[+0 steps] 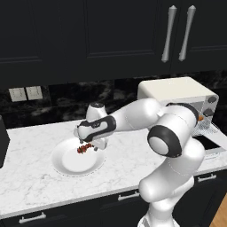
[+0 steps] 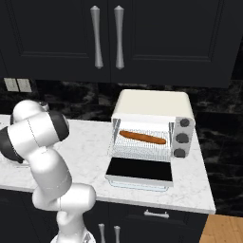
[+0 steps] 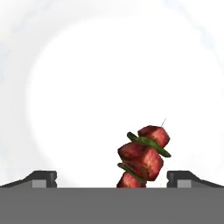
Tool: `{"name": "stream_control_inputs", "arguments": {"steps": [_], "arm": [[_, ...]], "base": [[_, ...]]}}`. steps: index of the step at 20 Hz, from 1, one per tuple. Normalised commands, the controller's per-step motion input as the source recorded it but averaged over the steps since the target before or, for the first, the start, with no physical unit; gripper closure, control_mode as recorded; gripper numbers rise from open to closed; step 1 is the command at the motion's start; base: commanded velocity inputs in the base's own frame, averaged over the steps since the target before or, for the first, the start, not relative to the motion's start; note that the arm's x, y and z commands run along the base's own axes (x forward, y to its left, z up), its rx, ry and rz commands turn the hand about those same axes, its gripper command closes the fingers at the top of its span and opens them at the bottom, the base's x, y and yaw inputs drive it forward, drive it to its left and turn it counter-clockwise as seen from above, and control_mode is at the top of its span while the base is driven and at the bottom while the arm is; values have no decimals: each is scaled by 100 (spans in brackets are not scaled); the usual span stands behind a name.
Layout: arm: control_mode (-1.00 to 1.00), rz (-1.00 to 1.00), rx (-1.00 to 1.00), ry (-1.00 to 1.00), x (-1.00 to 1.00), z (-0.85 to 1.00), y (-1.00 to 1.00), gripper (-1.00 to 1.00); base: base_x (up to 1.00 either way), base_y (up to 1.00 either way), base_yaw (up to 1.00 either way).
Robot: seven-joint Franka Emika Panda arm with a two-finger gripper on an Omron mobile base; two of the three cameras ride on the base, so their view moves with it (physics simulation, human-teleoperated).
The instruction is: Pick up the kebab skewer and baguette bread, and place them inside the toaster oven. Close the toaster oven door and start by setting the timer.
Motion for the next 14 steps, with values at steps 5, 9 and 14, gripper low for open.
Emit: {"name": "stream_control_inputs", "arguments": {"steps": [5,9,14], "arm": [[-100,0,-2,0,26,-19,2,-100],[-100,0,-3,0,24,-18,10,-100],[-100,0,-1,0,17,-15,10,-100]], "base": [[0,0,0],[0,0,0],[0,0,0]]}}
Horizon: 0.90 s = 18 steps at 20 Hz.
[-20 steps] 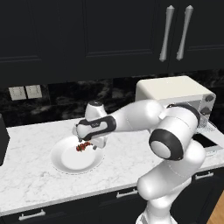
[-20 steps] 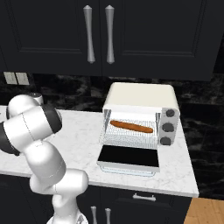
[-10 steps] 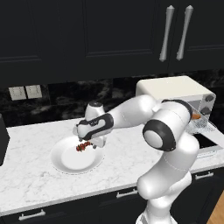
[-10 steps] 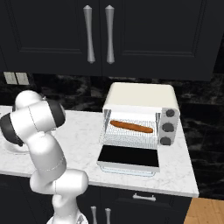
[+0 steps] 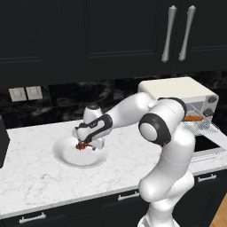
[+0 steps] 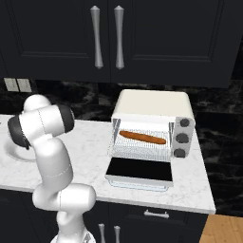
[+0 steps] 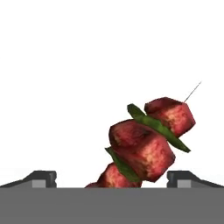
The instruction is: Pick up the kebab skewer and baguette bread, and place them inside the toaster oven. Close the toaster oven door and start by setting the timer.
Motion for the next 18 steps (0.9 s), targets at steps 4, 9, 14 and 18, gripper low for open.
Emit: {"name": "stream_control_inputs", "arguments": {"steps": [4,9,14,18], "arm": [[-100,0,-5,0,4,-32,14,100],[-100,0,-2,0,0,-14,12,100],[-100,0,0,-1,0,0,6,100],[-100,-6,0,-3,0,1,0,100]], "base": [[0,0,0],[0,0,0],[0,0,0],[0,0,0]]}}
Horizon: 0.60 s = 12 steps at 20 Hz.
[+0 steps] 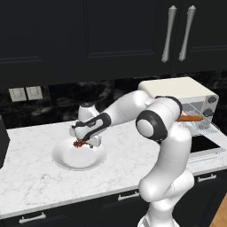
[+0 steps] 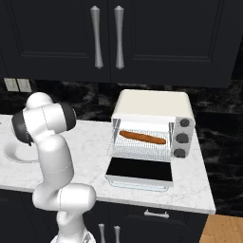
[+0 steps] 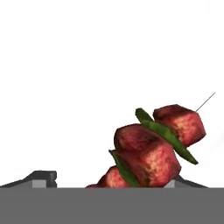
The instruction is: Pick up the kebab skewer and baguette bread, and place them inside the toaster oven. Close the toaster oven door and start by setting the timer.
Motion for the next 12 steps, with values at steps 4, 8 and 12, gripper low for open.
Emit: {"name": "stream_control_inputs", "arguments": {"steps": [4,8,12], "arm": [[-100,-13,0,-6,-9,30,-14,100],[-100,-11,0,-6,-15,43,-51,100],[-100,0,0,-3,-36,21,-74,100]], "base": [[0,0,0],[0,0,0],[0,0,0]]}}
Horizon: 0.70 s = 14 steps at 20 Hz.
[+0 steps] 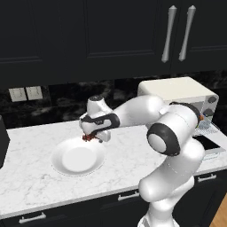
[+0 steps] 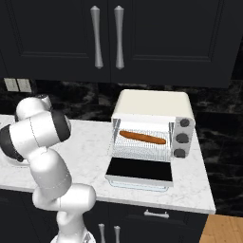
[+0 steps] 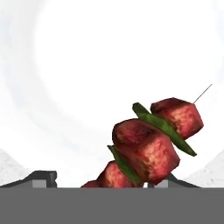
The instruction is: Pick up the kebab skewer and baguette bread, and place them inside the toaster oven. Close the toaster oven door and start by setting the timer.
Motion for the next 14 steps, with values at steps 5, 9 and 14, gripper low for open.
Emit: {"name": "stream_control_inputs", "arguments": {"steps": [5,9,14], "arm": [[-100,0,0,-2,-45,34,-76,100],[-100,-2,0,0,-51,60,-66,100],[-100,-5,0,0,-75,61,-65,100]], "base": [[0,0,0],[0,0,0],[0,0,0]]}}
